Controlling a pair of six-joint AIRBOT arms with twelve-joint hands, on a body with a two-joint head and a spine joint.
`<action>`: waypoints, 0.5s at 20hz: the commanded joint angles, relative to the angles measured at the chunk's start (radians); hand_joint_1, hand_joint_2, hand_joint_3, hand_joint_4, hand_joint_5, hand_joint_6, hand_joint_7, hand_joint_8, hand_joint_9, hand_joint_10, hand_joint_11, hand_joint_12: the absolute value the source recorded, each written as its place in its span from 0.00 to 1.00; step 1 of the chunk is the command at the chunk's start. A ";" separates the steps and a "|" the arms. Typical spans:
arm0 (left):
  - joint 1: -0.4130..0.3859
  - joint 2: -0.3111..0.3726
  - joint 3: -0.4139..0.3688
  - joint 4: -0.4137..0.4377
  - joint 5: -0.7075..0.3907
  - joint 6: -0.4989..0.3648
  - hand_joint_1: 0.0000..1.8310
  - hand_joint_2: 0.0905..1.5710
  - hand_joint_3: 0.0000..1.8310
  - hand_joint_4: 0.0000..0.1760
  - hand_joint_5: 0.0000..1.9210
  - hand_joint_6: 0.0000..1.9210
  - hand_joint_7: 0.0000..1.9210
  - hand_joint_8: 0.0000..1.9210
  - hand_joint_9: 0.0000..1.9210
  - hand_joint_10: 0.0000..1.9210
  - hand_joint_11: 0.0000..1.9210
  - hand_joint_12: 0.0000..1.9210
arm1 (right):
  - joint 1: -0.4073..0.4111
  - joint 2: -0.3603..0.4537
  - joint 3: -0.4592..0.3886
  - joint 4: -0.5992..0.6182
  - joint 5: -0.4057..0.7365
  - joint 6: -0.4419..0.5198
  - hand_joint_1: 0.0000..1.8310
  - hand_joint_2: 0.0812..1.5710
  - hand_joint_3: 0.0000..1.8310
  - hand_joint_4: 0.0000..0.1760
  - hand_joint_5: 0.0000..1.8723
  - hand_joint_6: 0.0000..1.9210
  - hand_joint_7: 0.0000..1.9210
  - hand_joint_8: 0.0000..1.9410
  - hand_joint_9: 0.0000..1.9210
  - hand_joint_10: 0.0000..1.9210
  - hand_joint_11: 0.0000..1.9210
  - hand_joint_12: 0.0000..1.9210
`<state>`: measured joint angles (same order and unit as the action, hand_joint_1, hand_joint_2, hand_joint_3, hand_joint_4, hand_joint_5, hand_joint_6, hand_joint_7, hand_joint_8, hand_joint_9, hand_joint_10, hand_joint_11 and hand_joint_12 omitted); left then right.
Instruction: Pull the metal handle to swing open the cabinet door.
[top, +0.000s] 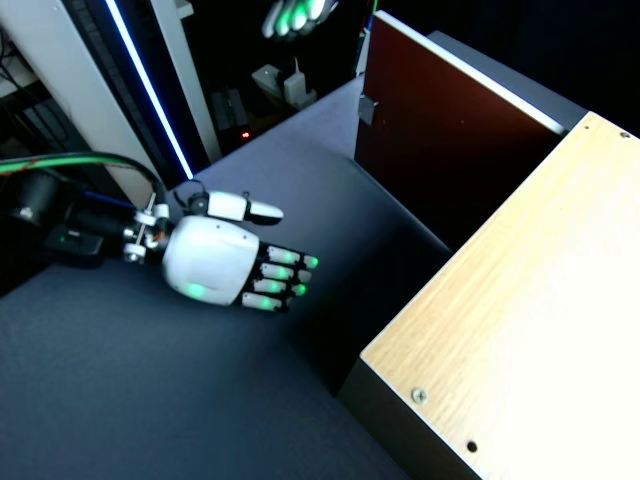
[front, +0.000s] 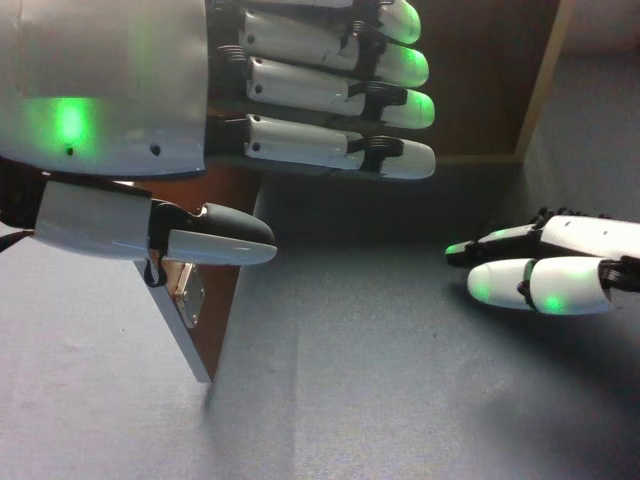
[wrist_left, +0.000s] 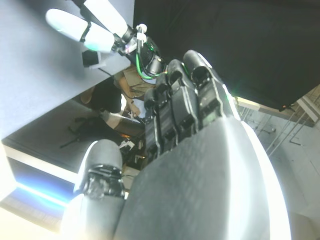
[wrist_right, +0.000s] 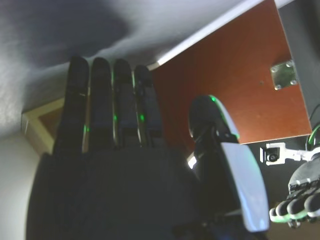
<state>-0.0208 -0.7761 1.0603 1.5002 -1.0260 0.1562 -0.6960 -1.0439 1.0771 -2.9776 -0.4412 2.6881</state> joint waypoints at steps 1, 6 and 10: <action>-0.008 0.007 0.001 -0.099 -0.025 0.008 0.00 0.99 0.00 0.00 0.14 0.00 0.15 0.00 0.14 0.00 0.00 0.30 | 0.009 0.007 0.007 -0.034 -0.073 -0.010 0.00 0.88 0.00 0.00 0.20 0.00 0.19 0.00 0.17 0.00 0.00 0.45; -0.008 0.007 0.001 -0.099 -0.025 0.008 0.00 0.99 0.00 0.00 0.14 0.00 0.15 0.00 0.14 0.00 0.00 0.31 | 0.093 0.019 0.028 -0.034 0.107 -0.017 0.00 0.88 0.00 0.00 0.19 0.00 0.18 0.00 0.16 0.00 0.00 0.44; -0.008 0.007 0.001 -0.099 -0.025 0.008 0.00 0.99 0.00 0.00 0.15 0.00 0.15 0.00 0.14 0.00 0.00 0.31 | 0.122 0.027 0.032 0.090 0.147 -0.017 0.00 0.88 0.00 0.00 0.19 0.00 0.18 0.00 0.16 0.00 0.00 0.44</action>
<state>-0.0208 -0.7761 1.0603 1.5002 -1.0256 0.1562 -0.5869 -1.0237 1.1038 -2.8868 -0.2279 2.6659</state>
